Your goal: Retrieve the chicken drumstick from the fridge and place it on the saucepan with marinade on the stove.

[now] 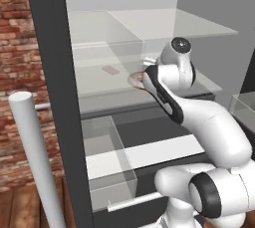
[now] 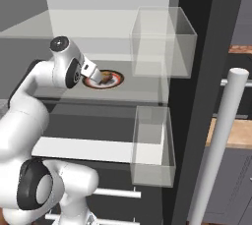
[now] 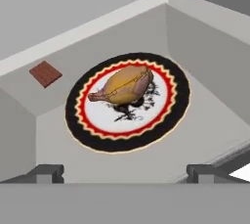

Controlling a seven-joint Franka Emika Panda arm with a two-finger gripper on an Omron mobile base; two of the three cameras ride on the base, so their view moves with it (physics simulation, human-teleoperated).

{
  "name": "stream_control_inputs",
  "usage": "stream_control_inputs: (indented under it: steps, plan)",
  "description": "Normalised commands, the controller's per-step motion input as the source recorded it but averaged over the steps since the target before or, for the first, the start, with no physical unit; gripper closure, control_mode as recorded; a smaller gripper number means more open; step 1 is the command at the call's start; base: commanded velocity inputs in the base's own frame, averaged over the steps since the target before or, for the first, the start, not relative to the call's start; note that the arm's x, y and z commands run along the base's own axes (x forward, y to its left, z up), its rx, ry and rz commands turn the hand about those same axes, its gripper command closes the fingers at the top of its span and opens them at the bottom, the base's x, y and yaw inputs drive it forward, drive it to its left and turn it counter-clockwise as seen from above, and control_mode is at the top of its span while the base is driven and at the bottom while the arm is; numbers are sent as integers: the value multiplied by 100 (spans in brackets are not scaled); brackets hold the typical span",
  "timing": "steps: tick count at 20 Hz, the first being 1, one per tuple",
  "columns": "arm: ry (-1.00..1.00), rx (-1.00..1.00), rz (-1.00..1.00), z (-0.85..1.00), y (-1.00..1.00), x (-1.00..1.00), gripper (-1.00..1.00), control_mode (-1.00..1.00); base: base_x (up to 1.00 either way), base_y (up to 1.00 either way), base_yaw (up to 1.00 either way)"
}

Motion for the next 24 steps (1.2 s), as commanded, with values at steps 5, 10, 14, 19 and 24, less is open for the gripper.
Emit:
stream_control_inputs:
  steps: [5, 10, 14, 19, 24]
  plan:
    - [14, -2, 0, -31, 4, 48, -100, -100, 0, 0, 0]
    - [4, 0, 0, -19, 0, 49, -100, -100, 0, 0, 0]
    - [0, 0, 0, -2, 0, 38, -100, -100, 0, 0, 0]
    - [-2, 0, 0, -22, 0, 32, -100, -100, 0, 0, 0]
    - [-4, 0, 0, -37, 0, 25, -100, -100, 0, 0, 0]
